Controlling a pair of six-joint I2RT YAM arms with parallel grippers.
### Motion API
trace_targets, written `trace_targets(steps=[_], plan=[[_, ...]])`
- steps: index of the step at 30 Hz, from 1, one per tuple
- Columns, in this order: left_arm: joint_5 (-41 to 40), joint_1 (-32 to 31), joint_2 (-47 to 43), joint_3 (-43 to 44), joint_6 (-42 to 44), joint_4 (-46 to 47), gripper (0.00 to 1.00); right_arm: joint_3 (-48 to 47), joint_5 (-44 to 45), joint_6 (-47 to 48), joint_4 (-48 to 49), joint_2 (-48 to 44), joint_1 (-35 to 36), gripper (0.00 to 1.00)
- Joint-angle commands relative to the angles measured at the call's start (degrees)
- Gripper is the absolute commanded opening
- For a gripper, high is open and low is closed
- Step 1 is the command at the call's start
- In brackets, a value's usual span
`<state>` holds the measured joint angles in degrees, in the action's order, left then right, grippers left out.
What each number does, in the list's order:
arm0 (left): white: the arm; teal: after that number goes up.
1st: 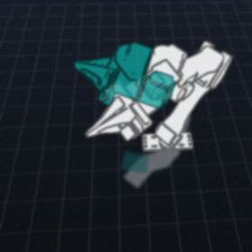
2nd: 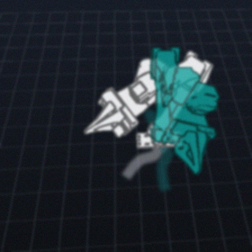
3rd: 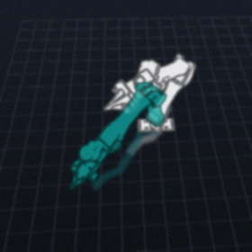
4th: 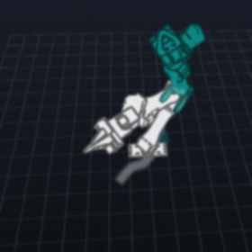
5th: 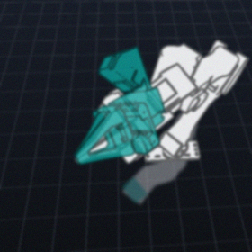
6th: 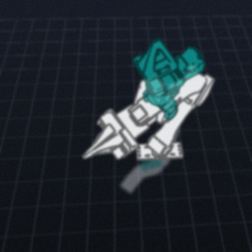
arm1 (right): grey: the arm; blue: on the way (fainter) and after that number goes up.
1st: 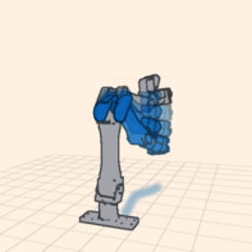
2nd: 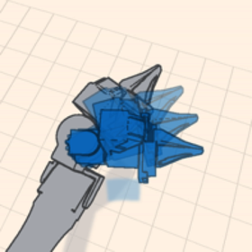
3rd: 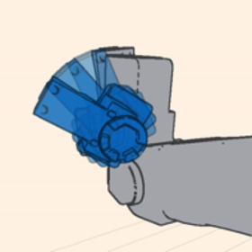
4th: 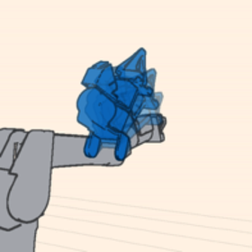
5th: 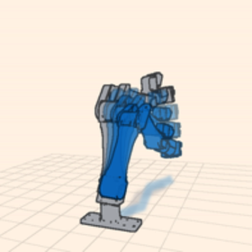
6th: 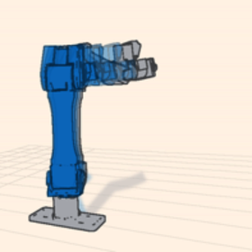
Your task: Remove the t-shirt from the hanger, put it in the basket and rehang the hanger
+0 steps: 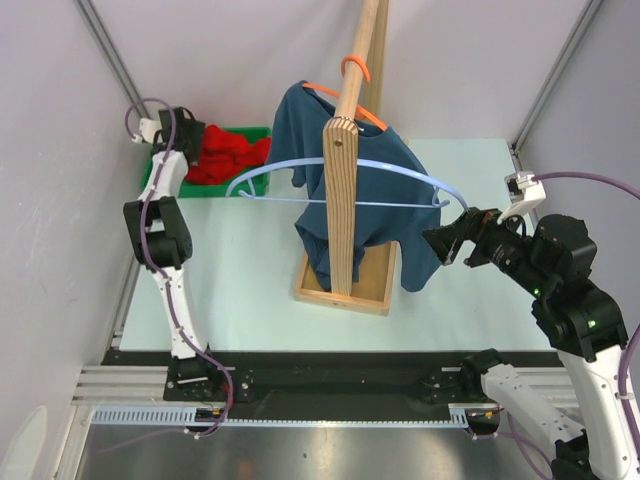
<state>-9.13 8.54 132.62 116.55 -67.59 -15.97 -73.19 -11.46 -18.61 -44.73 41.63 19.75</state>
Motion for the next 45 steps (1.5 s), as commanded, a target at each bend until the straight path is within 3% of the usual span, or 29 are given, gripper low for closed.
trace_targets(steps=[1, 2, 6, 7, 10, 12, 14, 16, 21, 27, 35, 41, 44, 45], plan=[[-1.41, -0.62, 2.56, 8.79, 5.89, -14.53, 0.84, -0.46, -0.58, -0.64, 0.7, -0.14, -0.15, 0.98], [-2.38, -0.71, -0.05, 5.65, 5.72, -14.53, 0.92, -0.55, -0.75, -0.72, 0.52, -0.23, -0.15, 0.99], [-5.55, -0.8, -7.96, -4.83, 7.56, -8.13, 0.92, -0.99, -0.75, -1.16, -0.79, -0.23, -0.06, 0.98], [-4.77, -0.8, -8.86, -5.97, 8.0, -7.25, 0.88, -0.99, -0.67, -1.25, -0.97, -0.58, -0.15, 0.98], [5.06, -0.97, -10.62, -10.02, 11.69, -0.22, 0.62, -0.99, -0.32, -1.34, -1.15, -1.28, -0.15, 0.98], [12.33, -1.5, -10.97, -12.75, 11.96, 3.55, 0.59, -1.17, -0.14, -1.08, -1.32, -1.46, -0.06, 0.98], [14.13, -2.82, -12.46, -17.2, 11.61, 7.33, 0.68, -1.25, 0.04, -0.99, -1.32, -1.37, -0.15, 0.98], [16.76, -3.96, -12.91, -20.13, 10.47, 17.43, 0.81, -1.43, -0.05, -1.08, -1.24, -1.37, -0.15, 0.98], [21.34, -7.74, -4.93, -11.01, 10.28, 19.75, 0.77, -1.43, 0.56, -0.81, -1.67, -1.64, -0.06, 0.98], [17.57, -11.17, 4.3, 0.6, 9.41, 16.41, 0.75, -2.04, 1.79, -0.37, -2.73, -1.64, -0.06, 0.98], [6.85, -12.14, 0.19, -7.82, 9.93, 17.55, 0.79, -2.14, 1.8, 0.07, -2.91, -1.73, -0.15, 0.98], [4.03, -12.49, 1.67, -7.49, 14.07, 13.62, 0.81, -1.96, 1.44, -0.11, -2.47, -1.9, -0.15, 0.98], [5.08, -12.23, 3.35, -6.43, 13.89, 12.89, 0.73, -1.7, 1.71, -0.11, -2.55, -2.08, -0.15, 0.98], [5.26, -12.31, 3.44, -6.6, 13.8, 13.33, 0.64, -1.69, 1.62, -0.11, -2.64, -2.08, -0.15, 0.98]])
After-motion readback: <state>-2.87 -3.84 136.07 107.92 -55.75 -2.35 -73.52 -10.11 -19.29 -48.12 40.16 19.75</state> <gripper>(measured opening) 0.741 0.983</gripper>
